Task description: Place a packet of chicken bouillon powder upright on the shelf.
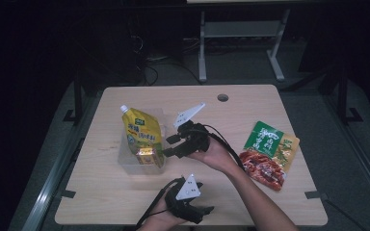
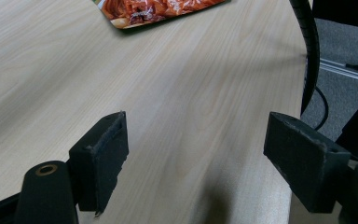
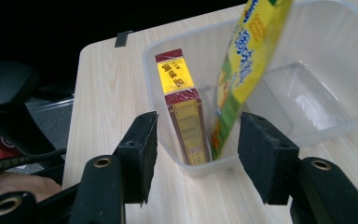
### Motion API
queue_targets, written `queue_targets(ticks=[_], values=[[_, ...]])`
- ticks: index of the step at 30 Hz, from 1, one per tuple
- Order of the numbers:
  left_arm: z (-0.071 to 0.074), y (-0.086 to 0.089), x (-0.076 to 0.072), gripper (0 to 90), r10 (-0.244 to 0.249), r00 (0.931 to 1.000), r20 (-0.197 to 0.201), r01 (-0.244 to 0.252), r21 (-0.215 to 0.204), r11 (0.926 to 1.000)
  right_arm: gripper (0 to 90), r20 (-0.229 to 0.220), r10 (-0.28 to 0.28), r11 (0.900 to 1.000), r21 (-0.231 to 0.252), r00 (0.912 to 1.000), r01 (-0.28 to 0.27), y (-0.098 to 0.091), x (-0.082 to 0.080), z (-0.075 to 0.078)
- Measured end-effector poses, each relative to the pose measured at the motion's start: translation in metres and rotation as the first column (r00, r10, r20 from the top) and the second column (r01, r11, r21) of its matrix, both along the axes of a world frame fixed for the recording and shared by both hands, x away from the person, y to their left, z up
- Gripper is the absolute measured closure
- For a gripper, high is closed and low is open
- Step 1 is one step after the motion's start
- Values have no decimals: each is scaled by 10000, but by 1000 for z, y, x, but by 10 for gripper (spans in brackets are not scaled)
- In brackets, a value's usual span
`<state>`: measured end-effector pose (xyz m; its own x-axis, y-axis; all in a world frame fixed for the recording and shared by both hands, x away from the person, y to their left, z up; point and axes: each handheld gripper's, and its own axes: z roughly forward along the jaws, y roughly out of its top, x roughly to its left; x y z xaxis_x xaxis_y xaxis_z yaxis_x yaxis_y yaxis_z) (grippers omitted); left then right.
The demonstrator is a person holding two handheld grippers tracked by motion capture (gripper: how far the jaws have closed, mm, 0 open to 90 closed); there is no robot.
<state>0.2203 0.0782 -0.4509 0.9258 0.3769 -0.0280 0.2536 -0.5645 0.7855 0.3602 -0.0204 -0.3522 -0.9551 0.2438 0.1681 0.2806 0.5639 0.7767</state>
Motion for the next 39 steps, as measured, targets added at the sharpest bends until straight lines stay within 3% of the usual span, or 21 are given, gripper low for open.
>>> queue_targets(ticks=[18,25,34,38,39], values=[[2,2,4,217,113,9999,92,-112,-181,9998,422,-319,-770,9970,64,9965,772,-37,2,-1],[3,4,8,216,213,9998,18,-212,-394,9990,394,-556,-1262,9920,-35,9904,1262,-59,5,-3],[4,5,10,216,284,9996,-10,-284,-392,9988,381,-508,-1721,9851,-111,9838,1718,-82,3,-6],[6,5,12,216,253,9996,78,-250,-333,9991,378,-449,-2011,9795,-200,9785,2004,-96,0,-7],[7,4,13,216,265,9996,98,-261,-392,9989,363,-554,-2200,9754,-250,9739,2189,-103,-1,-7]])
